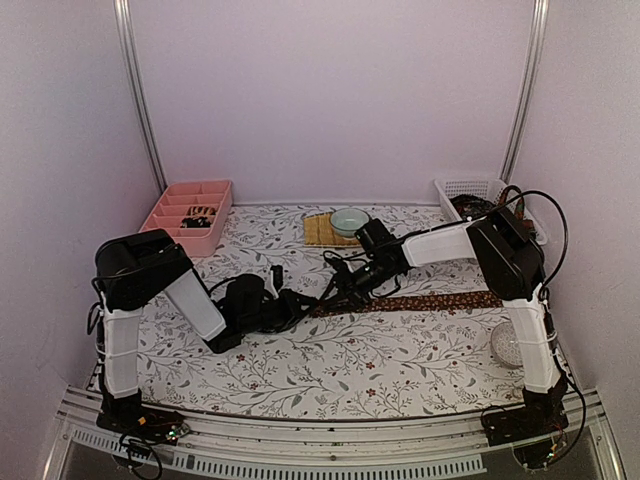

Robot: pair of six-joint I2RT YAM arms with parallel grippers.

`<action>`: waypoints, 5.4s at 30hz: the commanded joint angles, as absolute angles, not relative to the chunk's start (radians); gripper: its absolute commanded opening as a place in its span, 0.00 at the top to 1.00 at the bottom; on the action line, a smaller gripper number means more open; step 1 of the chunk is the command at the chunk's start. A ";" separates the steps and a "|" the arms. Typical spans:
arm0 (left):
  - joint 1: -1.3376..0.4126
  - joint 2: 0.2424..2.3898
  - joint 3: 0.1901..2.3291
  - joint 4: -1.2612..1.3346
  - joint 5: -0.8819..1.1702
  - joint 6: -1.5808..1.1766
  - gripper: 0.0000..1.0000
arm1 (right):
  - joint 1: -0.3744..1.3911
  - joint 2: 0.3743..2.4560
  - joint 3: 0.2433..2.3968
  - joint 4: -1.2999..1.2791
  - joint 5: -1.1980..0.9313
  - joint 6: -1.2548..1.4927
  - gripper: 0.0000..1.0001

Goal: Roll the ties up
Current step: Roll the tie at the center of the board.

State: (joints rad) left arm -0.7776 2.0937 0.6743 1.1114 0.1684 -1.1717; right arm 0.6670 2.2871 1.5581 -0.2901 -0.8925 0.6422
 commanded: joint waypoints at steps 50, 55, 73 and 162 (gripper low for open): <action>-0.758 1.916 0.681 0.770 0.066 -0.415 0.18 | 0.597 2.316 1.597 -0.434 -0.990 0.537 1.00; -0.759 1.946 0.627 0.927 0.103 -0.512 0.19 | 0.581 2.305 1.589 -0.472 -0.937 0.503 1.00; -0.754 1.829 0.925 0.373 0.288 0.368 0.06 | 0.565 2.338 1.588 -0.522 -0.881 0.454 1.00; -0.725 1.922 1.020 0.240 0.325 -0.626 0.34 | 0.581 2.338 1.588 -0.500 -0.818 0.428 0.97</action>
